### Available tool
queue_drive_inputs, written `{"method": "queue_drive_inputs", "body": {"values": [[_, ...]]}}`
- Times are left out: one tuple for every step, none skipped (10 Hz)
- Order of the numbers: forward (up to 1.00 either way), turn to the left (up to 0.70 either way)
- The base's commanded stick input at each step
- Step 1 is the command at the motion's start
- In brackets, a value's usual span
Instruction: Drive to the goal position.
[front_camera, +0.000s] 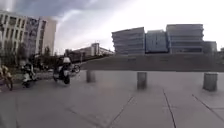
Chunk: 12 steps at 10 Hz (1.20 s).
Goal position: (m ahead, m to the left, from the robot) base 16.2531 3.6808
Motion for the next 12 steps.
{"method": "queue_drive_inputs", "body": {"values": [[0.85,0.00],[0.85,0.00],[0.85,0.00],[0.85,0.00],[0.85,0.00],[0.85,0.00],[0.85,0.00],[0.85,0.00],[0.85,0.00],[0.85,0.02],[0.85,0.20],[0.85,0.34]]}}
